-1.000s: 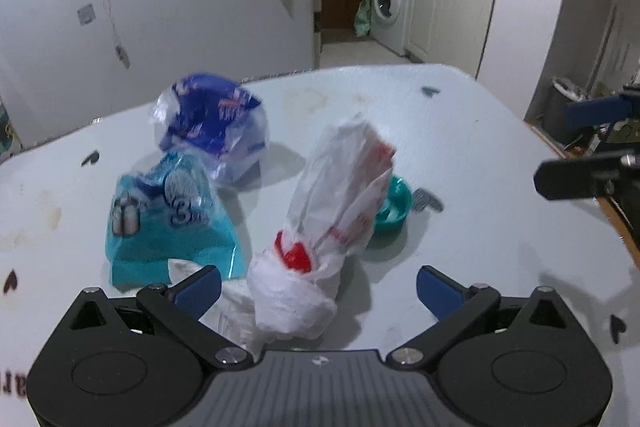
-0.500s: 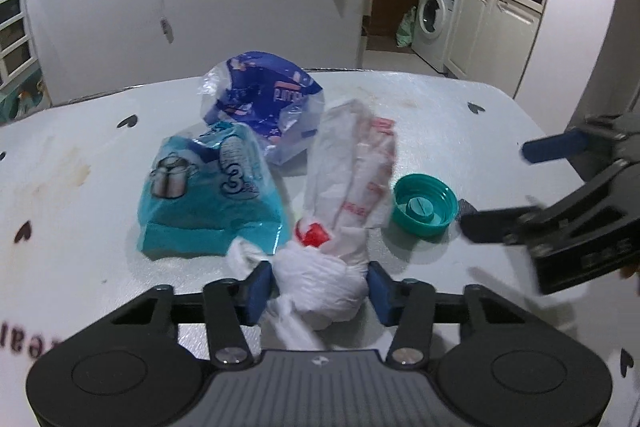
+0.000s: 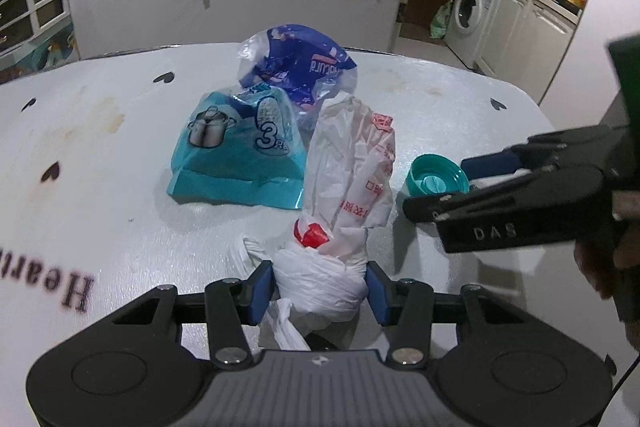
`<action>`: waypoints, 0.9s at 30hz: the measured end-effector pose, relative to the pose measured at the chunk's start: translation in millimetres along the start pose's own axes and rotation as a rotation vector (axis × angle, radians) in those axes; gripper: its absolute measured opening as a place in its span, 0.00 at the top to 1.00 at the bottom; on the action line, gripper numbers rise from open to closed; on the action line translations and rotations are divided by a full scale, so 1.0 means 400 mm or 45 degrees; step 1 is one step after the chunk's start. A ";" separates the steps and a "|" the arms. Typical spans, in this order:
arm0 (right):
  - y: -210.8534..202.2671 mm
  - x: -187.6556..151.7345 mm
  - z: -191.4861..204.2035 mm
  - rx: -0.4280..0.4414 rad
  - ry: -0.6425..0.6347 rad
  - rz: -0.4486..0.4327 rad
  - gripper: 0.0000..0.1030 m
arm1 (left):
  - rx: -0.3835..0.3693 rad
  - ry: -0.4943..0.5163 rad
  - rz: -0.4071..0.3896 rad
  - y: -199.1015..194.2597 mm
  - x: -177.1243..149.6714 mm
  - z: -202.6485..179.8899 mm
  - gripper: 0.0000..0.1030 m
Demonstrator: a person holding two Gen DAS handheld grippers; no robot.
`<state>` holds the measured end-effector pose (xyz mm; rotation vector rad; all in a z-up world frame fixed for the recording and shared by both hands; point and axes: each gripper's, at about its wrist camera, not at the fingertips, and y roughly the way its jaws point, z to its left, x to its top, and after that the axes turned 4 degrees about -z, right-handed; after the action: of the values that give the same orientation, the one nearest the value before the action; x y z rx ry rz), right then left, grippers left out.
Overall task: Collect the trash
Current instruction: 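Grasp the white plastic bag with the left tool while the right tool grasps the teal cap, then carry the white bag and teal cap with both tools over the trash bin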
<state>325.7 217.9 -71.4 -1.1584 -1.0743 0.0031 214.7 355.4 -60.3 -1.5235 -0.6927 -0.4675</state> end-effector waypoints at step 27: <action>-0.241 -0.138 -0.005 0.022 0.149 -0.046 0.52 | 0.057 -0.108 -0.022 -0.150 -0.068 -0.060 0.52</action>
<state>249.2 144.3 -38.2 -1.1102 -0.9894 -0.0828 157.3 326.5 -32.0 -1.5026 -0.7779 -0.3999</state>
